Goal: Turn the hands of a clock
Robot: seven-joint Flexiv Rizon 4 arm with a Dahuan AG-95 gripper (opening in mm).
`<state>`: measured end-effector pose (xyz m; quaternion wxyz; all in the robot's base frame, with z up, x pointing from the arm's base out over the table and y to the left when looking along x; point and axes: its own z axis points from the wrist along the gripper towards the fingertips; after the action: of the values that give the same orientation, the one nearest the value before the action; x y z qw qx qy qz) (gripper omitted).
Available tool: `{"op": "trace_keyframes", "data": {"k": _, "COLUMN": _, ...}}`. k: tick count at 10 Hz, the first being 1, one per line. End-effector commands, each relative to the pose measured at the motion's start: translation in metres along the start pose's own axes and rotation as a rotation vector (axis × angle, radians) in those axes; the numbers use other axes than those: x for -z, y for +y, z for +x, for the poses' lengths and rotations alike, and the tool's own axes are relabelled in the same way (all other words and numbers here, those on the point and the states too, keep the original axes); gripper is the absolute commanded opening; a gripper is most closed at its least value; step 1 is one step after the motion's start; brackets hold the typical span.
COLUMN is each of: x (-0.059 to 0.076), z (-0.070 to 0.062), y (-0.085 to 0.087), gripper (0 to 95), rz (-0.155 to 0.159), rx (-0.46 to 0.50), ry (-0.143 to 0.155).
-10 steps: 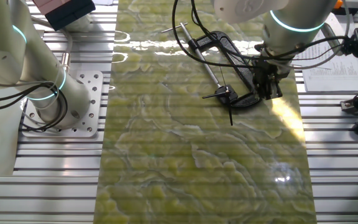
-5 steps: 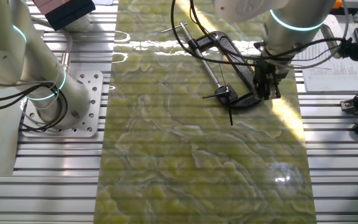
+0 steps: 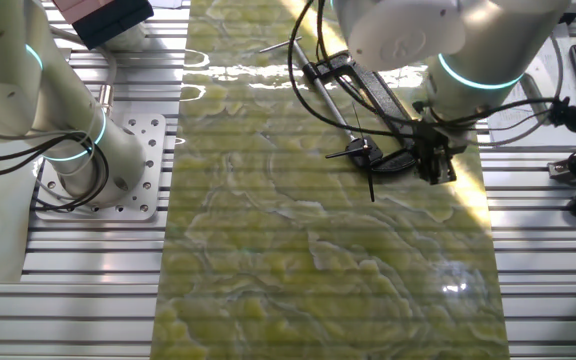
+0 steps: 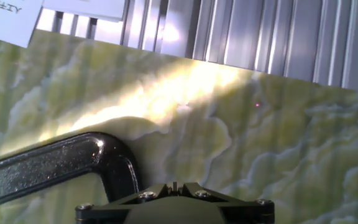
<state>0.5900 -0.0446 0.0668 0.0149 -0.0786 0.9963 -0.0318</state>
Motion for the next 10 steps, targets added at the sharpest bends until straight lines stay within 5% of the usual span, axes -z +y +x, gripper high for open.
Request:
{"op": "trace_keyframes", "data": {"k": 1, "x": -0.005, "z": 0.003, "y": 0.000, "gripper": 0.0, "rz": 0.002, "rx": -0.001, "ry": 0.005}}
{"op": "trace_keyframes", "data": {"k": 3, "x": -0.012, "z": 0.006, "y": 0.001, "gripper": 0.0, "rz": 0.001, "rx": -0.006, "ry": 0.025}}
{"op": "trace_keyframes", "data": {"k": 8, "x": -0.023, "z": 0.025, "y": 0.001, "gripper": 0.0, "rz": -0.021, "rx": -0.015, "ry": -0.027}}
{"op": "trace_keyframes", "data": {"k": 10, "x": -0.024, "z": 0.030, "y": -0.001, "gripper": 0.0, "rz": -0.056, "rx": -0.024, "ry": -0.050}}
